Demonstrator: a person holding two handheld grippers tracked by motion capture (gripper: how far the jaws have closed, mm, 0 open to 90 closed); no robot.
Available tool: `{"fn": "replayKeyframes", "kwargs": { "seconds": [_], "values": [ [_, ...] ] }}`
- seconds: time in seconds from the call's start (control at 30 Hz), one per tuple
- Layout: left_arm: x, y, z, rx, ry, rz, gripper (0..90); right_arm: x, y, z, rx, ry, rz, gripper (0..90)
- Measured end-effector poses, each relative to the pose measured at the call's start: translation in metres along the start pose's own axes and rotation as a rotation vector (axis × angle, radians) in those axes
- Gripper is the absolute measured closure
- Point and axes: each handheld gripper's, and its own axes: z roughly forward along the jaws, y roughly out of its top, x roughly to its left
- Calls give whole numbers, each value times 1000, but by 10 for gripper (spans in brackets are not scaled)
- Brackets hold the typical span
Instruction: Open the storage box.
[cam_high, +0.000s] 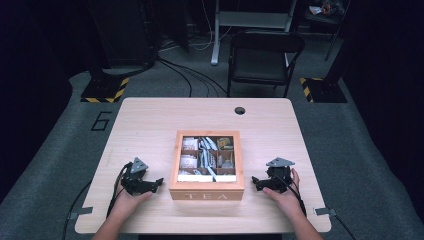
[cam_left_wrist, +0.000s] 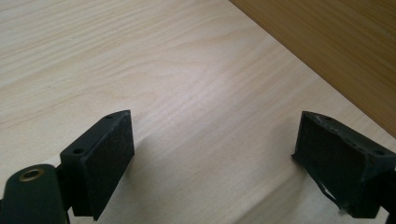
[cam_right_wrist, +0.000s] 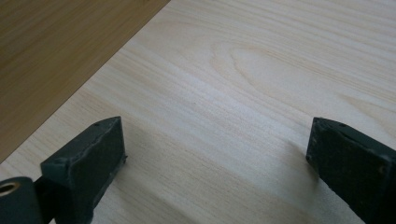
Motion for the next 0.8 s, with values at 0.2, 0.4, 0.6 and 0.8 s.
{"fn": "replayKeyframes", "kwargs": {
  "seconds": [0.2,0.4,0.6,0.8],
  "values": [
    [0,0,1,-5,6,-5,120,0,0,0,4,1,5,32],
    [0,0,1,-5,7,-10,120,0,0,0,4,1,5,32],
    [0,0,0,-3,9,-12,122,0,0,0,5,0,5,32],
    [-1,0,-1,-4,10,-26,140,0,0,0,4,0,4,32]
  ]
}}
